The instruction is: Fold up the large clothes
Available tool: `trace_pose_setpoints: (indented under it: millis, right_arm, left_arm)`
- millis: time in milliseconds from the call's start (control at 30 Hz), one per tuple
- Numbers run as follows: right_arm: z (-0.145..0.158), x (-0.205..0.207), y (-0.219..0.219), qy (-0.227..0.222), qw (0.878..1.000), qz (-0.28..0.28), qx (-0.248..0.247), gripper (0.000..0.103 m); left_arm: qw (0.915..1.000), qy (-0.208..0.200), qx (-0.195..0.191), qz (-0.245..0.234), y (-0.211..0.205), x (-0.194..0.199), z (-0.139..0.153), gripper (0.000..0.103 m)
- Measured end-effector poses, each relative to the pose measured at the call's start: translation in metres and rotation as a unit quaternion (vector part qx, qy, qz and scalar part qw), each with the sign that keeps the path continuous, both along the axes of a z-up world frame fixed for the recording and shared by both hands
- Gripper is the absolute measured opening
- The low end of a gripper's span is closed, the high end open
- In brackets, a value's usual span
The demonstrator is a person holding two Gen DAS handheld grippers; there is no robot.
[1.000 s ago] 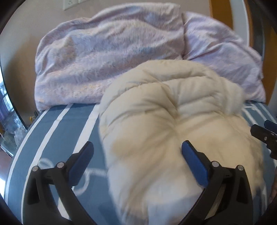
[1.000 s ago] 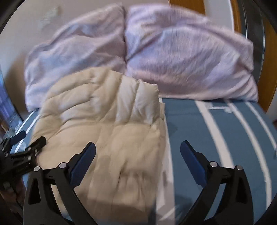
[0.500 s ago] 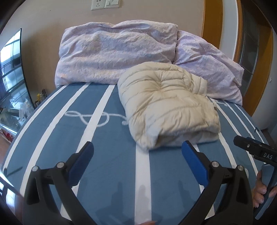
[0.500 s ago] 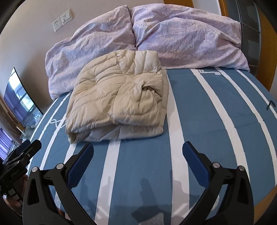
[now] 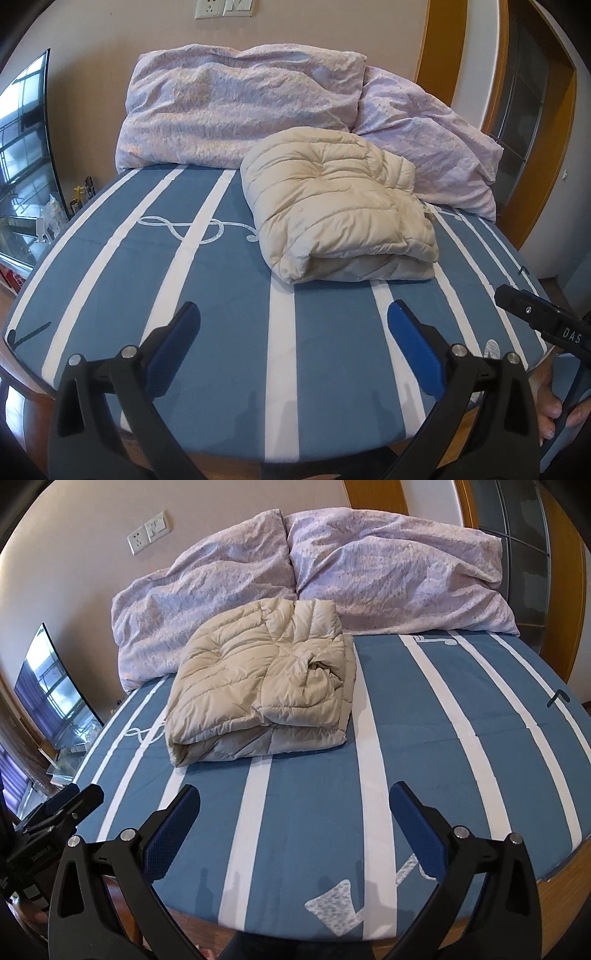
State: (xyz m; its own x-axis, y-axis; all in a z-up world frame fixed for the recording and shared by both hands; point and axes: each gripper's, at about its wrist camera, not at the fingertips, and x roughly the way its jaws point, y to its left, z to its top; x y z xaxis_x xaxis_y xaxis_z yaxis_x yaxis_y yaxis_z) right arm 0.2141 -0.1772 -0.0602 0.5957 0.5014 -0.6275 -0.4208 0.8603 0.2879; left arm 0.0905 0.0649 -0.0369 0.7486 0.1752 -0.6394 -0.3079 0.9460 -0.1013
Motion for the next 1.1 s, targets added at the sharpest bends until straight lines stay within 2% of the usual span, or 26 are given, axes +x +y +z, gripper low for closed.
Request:
trace_pose_setpoints:
  millis: [267, 533, 633, 833, 1100]
  right_arm:
    - [0.009, -0.018, -0.003, 0.012, 1.0, 0.014, -0.004, 0.102]
    - [0.023, -0.032, -0.009, -0.001, 1.0, 0.026, 0.006, 0.102]
    - [0.022, -0.031, -0.008, 0.0, 1.0, 0.026, 0.006, 0.102]
    - [0.015, -0.024, -0.008, 0.028, 0.999, 0.026, 0.015, 0.102]
    - [0.019, -0.024, -0.005, 0.022, 0.999, 0.036, 0.016, 0.102]
  left_arm:
    - [0.9997, -0.001, -0.015, -0.02, -0.01, -0.013, 0.016, 0.101]
    - [0.9985, -0.003, -0.032, -0.044, -0.016, -0.023, 0.024, 0.101]
    - [0.9984, -0.006, -0.036, -0.044, -0.014, -0.023, 0.024, 0.101]
    - [0.9981, 0.004, -0.046, -0.042, -0.011, -0.018, 0.018, 0.101]
    - [0.9976, -0.003, -0.047, -0.05, -0.014, -0.019, 0.022, 0.101]
